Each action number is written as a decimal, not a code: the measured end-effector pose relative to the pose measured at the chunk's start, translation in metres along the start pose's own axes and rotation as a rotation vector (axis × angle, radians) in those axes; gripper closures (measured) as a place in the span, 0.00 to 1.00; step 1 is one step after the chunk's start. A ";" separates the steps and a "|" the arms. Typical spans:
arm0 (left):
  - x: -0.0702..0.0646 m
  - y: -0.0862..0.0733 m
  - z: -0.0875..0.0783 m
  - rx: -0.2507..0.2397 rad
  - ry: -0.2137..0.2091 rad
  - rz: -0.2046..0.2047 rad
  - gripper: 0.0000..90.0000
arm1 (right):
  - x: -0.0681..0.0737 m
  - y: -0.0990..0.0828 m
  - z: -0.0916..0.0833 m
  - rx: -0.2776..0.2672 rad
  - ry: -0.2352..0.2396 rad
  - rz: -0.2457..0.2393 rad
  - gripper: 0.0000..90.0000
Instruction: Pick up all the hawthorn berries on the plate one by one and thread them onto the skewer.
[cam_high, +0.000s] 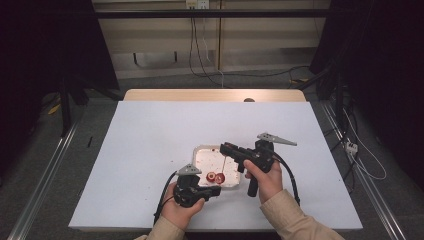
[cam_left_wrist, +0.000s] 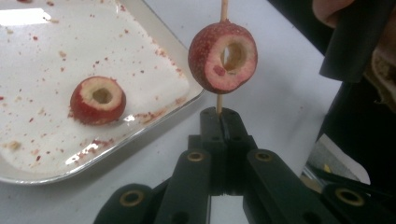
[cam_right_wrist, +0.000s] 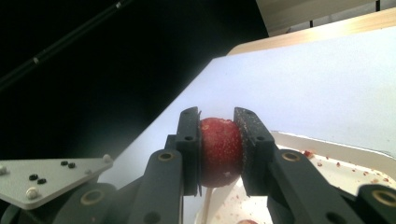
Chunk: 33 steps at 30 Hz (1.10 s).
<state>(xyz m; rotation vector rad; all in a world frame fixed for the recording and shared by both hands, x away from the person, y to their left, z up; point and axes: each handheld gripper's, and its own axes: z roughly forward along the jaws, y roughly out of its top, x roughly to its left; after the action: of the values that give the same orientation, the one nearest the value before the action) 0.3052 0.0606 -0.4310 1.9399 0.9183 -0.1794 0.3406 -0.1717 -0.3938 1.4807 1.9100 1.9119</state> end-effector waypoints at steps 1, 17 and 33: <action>0.000 0.001 0.000 -0.002 -0.008 -0.002 1.00 | -0.001 0.001 -0.001 -0.007 0.004 0.011 0.81; 0.012 0.004 -0.012 -0.079 0.009 -0.053 1.00 | 0.009 -0.016 0.017 0.066 0.060 0.008 0.75; 0.011 0.003 -0.008 -0.035 0.024 -0.050 1.00 | 0.005 -0.012 0.012 0.059 0.048 -0.011 0.94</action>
<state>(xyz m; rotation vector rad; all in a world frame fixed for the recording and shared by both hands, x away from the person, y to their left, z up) 0.3126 0.0723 -0.4297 1.8914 0.9807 -0.1687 0.3389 -0.1571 -0.4033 1.4493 2.0078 1.9191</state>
